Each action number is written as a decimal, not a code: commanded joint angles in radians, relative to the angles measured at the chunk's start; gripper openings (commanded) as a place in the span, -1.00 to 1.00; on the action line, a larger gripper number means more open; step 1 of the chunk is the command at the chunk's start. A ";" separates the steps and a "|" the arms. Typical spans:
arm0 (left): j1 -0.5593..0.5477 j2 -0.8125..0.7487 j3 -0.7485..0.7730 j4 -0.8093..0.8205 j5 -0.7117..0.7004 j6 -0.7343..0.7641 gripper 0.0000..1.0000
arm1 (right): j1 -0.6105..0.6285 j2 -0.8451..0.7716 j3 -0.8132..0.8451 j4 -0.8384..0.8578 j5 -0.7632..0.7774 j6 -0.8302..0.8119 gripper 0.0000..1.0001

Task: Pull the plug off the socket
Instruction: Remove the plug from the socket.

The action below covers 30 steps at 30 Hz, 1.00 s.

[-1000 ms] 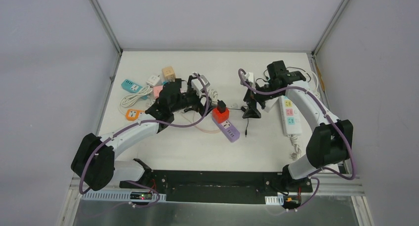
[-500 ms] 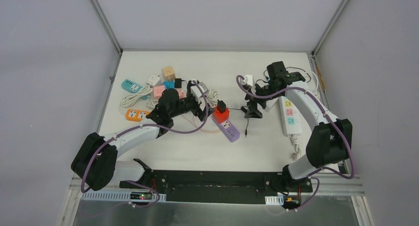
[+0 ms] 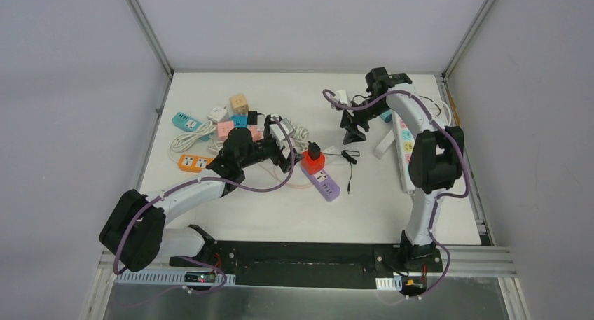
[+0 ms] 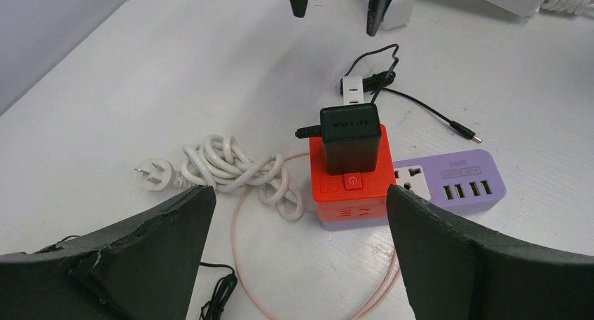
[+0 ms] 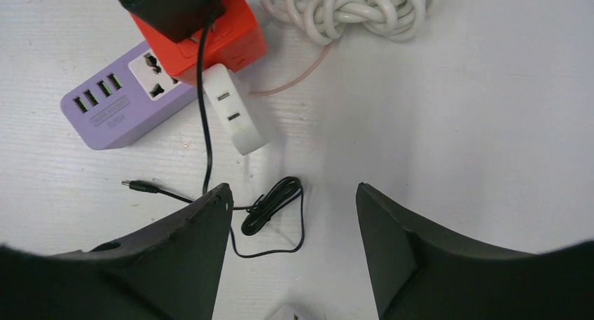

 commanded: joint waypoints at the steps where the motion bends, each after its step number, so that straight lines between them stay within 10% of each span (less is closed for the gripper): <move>1: 0.003 -0.025 -0.002 0.029 0.018 0.025 0.93 | 0.010 0.059 0.091 -0.057 -0.016 -0.033 0.33; 30: 0.003 -0.026 0.009 0.008 0.096 0.030 0.93 | 0.142 0.095 -0.040 0.057 0.035 0.009 0.24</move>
